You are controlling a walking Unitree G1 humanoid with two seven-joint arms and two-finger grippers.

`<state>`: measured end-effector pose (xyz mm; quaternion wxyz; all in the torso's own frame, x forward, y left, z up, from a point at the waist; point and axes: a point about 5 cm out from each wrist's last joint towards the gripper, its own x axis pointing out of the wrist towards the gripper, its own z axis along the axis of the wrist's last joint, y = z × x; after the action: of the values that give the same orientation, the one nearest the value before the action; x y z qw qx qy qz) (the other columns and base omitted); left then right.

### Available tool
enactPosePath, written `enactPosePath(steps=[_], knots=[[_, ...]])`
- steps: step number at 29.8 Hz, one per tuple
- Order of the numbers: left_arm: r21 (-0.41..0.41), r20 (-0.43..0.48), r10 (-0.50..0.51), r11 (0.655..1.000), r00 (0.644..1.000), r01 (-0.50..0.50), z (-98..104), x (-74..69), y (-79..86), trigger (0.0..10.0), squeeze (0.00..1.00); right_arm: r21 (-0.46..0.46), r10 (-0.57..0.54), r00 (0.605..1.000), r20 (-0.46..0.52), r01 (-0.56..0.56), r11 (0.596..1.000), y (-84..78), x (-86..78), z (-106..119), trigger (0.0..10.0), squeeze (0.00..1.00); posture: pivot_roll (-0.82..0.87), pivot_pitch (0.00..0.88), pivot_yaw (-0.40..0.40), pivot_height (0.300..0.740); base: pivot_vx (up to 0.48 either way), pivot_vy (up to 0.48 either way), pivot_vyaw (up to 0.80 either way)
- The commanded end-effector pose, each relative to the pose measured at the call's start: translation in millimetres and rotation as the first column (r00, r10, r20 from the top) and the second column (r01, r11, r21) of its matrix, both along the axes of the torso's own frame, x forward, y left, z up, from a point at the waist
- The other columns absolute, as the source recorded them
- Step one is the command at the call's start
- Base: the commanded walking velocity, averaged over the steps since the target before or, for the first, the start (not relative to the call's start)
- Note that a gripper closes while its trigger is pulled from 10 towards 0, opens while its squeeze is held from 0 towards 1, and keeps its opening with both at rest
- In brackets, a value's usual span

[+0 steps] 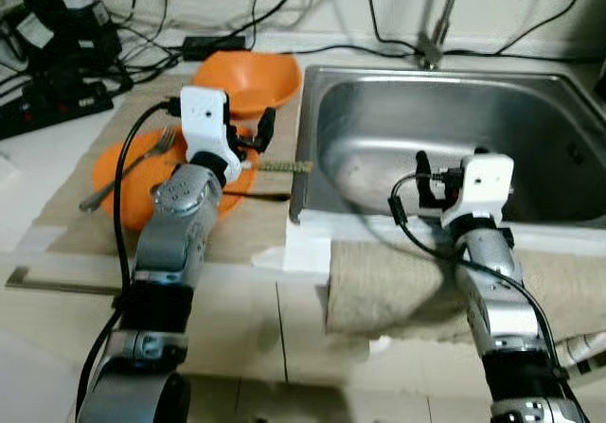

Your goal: Kitchen organization

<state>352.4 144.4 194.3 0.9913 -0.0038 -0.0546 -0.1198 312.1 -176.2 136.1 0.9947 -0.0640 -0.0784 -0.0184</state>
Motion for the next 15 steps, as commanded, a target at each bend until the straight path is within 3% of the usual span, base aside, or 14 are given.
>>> enactPosePath(steps=[1, 13, 15], knots=[[0.025, -0.002, 0.001, 1.0, 1.0, -0.001, 4.0, 2.4, 1.5, 10.0, 0.0, 0.005, 0.009, 1.0, -0.026, -0.009, 1.0, 3.8, -1.4, -6.3, 10.0, 0.0, -0.02, 0.0, 0.03, 0.732, 0.0, 0.0, 0.0], [0.059, -0.005, 0.011, 0.998, 1.0, -0.01, 14.5, 8.4, 13.8, 10.0, 0.0, 0.007, 0.02, 0.999, -0.033, -0.02, 1.0, 6.1, -1.6, -7.7, 10.0, 0.0, -0.01, 0.0, 0.024, 0.732, 0.0, 0.0, 0.0], [0.102, -0.022, 0.031, 0.994, 0.999, -0.029, 15.0, 9.7, 23.1, 10.0, 0.0, 0.008, 0.022, 0.999, -0.035, -0.022, 1.0, 6.4, -1.4, -7.9, 10.0, 0.0, -0.01, 0.0, 0.022, 0.732, 0.0, 0.0, 0.0]])
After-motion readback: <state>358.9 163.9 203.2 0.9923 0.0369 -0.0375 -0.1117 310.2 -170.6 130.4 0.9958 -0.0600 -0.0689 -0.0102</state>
